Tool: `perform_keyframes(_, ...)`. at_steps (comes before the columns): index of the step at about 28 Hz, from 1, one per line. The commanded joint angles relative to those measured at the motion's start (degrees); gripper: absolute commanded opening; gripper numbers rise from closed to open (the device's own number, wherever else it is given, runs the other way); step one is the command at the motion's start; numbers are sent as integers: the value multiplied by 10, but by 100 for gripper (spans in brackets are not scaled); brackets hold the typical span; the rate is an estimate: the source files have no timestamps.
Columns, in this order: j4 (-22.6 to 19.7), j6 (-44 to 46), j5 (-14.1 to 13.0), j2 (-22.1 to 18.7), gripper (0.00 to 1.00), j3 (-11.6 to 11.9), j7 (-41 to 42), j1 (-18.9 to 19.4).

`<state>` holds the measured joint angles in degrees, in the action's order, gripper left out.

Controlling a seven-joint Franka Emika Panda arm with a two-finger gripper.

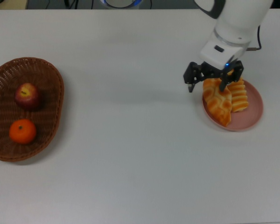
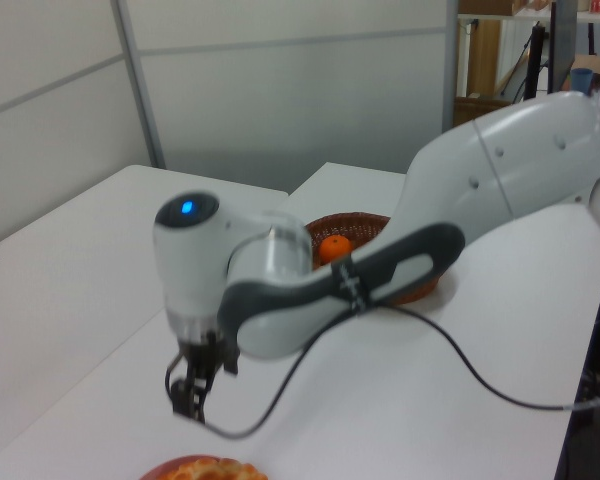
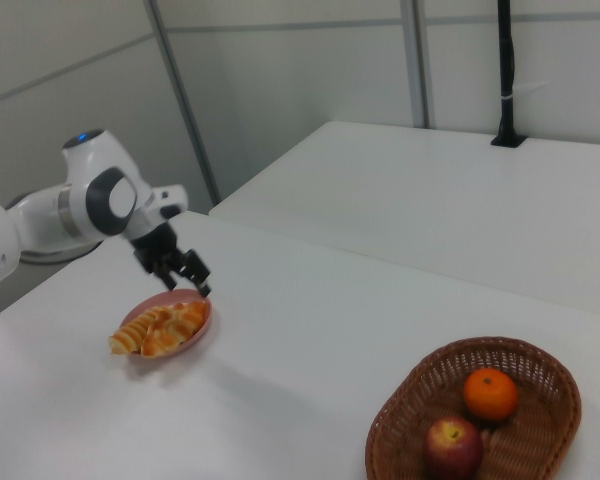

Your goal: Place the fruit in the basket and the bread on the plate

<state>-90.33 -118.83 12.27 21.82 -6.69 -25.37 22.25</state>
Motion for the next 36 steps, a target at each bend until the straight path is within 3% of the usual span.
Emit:
perform_keyframes(1,-6,42,-8,-46,100,1,-7,-41)
perform_keyframes(7,-6,107,-18,-84,100,0,0,-95)
perform_keyframes(14,-8,197,-66,-137,100,1,49,-156)
perform_keyframes(17,-15,228,-74,-157,100,1,64,-164)
perform_keyframes(20,-49,234,-75,-183,100,1,69,-166)
perform_keyframes(27,-61,237,-90,-188,100,0,106,-215)
perform_keyframes(33,-57,232,-155,-191,100,0,158,-273)
perform_keyframes(36,-56,230,-161,-192,100,0,160,-275)
